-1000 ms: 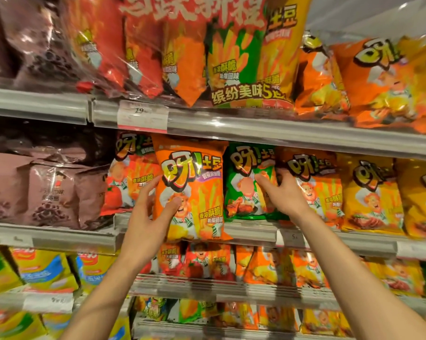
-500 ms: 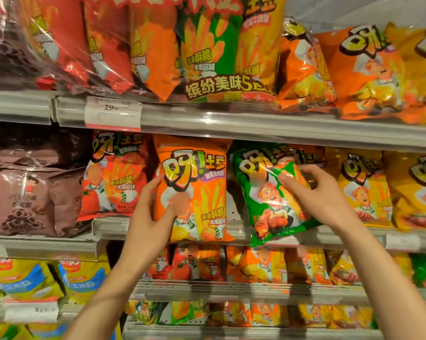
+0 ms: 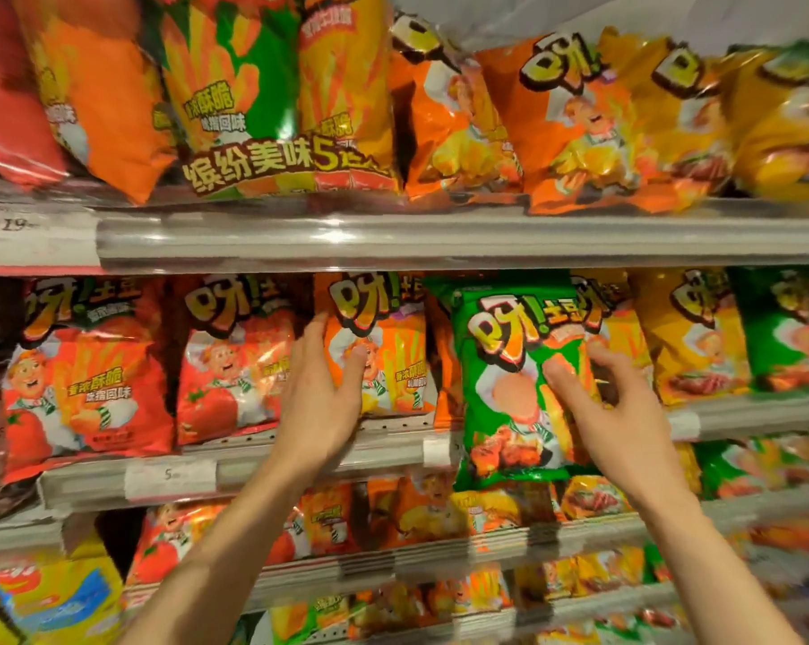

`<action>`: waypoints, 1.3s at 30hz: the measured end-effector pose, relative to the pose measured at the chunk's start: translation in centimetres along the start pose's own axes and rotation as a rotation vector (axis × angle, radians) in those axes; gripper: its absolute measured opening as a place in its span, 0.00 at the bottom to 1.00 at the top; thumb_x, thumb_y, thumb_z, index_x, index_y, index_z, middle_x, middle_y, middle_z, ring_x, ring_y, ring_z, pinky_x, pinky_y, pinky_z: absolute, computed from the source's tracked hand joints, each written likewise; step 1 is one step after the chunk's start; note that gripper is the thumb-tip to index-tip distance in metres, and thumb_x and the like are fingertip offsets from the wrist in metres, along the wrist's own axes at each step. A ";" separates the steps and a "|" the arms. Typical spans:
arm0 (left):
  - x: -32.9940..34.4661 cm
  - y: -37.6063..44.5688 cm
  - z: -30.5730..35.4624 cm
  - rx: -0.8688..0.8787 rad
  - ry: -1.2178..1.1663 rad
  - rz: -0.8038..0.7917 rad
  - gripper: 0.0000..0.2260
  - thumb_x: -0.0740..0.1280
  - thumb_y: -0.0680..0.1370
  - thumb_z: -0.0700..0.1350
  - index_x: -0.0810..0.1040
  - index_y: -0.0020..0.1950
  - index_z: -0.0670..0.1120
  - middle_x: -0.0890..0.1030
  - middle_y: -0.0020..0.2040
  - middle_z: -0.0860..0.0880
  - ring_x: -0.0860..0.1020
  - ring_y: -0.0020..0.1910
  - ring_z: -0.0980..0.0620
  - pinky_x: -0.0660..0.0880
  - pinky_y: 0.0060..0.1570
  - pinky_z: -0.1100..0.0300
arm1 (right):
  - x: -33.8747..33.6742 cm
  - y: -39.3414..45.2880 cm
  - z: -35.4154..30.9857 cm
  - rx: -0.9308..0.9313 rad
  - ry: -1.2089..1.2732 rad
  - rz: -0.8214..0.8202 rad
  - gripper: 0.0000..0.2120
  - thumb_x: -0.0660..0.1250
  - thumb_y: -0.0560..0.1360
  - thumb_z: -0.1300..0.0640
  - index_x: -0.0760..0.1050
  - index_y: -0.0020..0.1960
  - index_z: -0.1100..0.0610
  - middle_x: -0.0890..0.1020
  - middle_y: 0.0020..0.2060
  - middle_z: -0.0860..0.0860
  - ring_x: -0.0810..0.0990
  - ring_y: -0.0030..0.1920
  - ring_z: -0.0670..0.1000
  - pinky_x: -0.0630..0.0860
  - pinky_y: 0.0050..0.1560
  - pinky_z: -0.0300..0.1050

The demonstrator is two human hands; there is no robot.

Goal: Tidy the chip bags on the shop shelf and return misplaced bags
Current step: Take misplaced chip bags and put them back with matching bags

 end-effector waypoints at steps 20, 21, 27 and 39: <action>2.6 0.7 1.2 0.290 0.486 -0.032 0.24 0.58 0.83 0.57 0.65 0.76 0.48 0.63 0.76 0.40 0.57 0.77 0.40 0.59 0.74 0.43 | 1.0 0.7 0.6 -0.008 0.060 -0.046 0.21 0.68 0.72 0.36 0.76 0.60 0.47 0.83 0.52 0.42 0.82 0.52 0.42 0.80 0.55 0.51; 2.4 0.4 1.7 0.295 0.451 -0.017 0.23 0.60 0.82 0.55 0.66 0.76 0.49 0.62 0.77 0.41 0.56 0.78 0.41 0.58 0.75 0.44 | 1.1 0.7 0.7 -0.006 0.060 -0.045 0.22 0.68 0.72 0.35 0.76 0.60 0.47 0.83 0.53 0.42 0.82 0.53 0.43 0.80 0.55 0.52; 3.1 -2.7 4.7 0.265 0.047 -0.050 0.14 0.67 0.80 0.50 0.75 0.66 0.51 0.73 0.64 0.55 0.69 0.66 0.56 0.66 0.65 0.62 | 1.8 0.0 0.4 -0.003 0.073 -0.055 0.25 0.67 0.71 0.33 0.75 0.61 0.47 0.83 0.52 0.41 0.81 0.50 0.38 0.78 0.53 0.46; 5.5 -7.7 1.5 -0.112 -0.538 -0.302 0.20 0.70 0.77 0.56 0.71 0.67 0.60 0.78 0.63 0.55 0.80 0.51 0.64 0.74 0.45 0.70 | 4.8 -5.9 0.3 0.113 0.060 -0.112 0.23 0.71 0.71 0.35 0.72 0.62 0.42 0.83 0.51 0.39 0.81 0.53 0.39 0.79 0.59 0.50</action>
Point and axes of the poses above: each hand's wrist, its own y-axis towards the middle knuckle, its own x-axis out of the palm, z = x × y, the point moved 9 cm from there along y, towards the middle knuckle
